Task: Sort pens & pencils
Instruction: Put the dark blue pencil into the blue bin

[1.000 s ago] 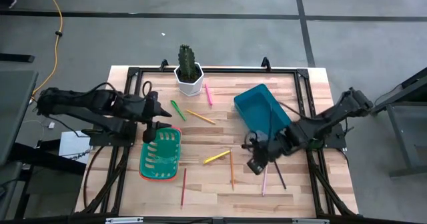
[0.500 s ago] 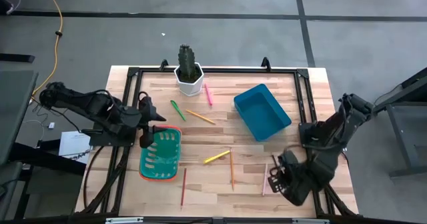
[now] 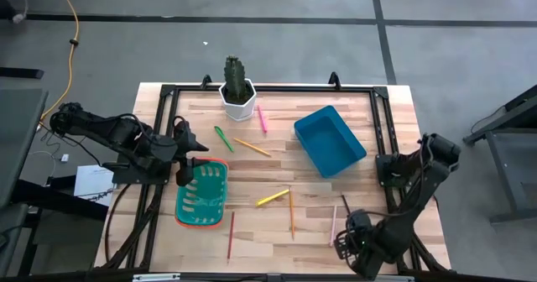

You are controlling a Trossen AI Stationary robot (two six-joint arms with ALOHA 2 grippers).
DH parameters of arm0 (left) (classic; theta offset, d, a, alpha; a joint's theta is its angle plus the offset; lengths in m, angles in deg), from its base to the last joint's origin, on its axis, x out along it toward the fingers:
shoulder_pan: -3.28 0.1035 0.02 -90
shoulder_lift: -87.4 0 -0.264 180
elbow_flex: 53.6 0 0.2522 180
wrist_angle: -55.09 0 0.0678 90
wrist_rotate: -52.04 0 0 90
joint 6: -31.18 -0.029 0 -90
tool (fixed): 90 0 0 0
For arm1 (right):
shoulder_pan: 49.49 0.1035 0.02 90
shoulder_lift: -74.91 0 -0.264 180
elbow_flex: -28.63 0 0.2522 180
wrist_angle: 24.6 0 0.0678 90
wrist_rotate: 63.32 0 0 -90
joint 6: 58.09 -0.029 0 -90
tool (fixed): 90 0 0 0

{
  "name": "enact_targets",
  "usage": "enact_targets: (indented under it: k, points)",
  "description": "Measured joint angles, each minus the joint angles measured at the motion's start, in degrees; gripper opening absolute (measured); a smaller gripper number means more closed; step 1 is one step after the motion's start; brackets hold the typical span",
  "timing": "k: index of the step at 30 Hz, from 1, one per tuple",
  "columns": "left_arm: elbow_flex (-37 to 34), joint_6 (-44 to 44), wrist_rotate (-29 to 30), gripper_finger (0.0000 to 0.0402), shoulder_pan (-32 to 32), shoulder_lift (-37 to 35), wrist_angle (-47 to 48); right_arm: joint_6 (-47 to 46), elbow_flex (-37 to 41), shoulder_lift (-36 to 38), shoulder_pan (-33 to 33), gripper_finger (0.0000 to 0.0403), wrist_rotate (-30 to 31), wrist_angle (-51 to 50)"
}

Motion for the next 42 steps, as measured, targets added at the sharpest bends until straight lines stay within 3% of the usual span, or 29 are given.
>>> enact_targets:
  k: [10,22,27,32,36,42]
  points:
    - [0.0,-0.4,-2.4,0.0175,0.0,0.0,3.1,-0.6,0.0,-3.3,-3.0,0.0113,-1.3,-0.7]
    - [0.0,-2.9,-4.5,0.0175,0.0,0.0,4.3,14.3,0.0,-1.0,-12.3,0.0113,-1.3,-4.2]
    - [0.0,-2.9,-4.9,0.0175,0.0,0.0,4.3,16.8,0.0,3.1,-13.9,0.0113,2.8,-9.8]
    - [0.0,-2.9,-5.7,0.0175,0.0,0.0,4.2,12.3,1.8,10.2,-12.9,0.0113,10.5,-14.9]
    - [0.0,-2.9,-6.4,0.0175,0.0,0.0,4.2,6.7,10.5,18.5,-10.6,0.0113,13.6,-9.2]
    - [0.0,-2.9,-7.3,0.0175,0.0,0.0,4.2,3.8,24.5,26.6,-7.9,0.0113,13.9,11.5]
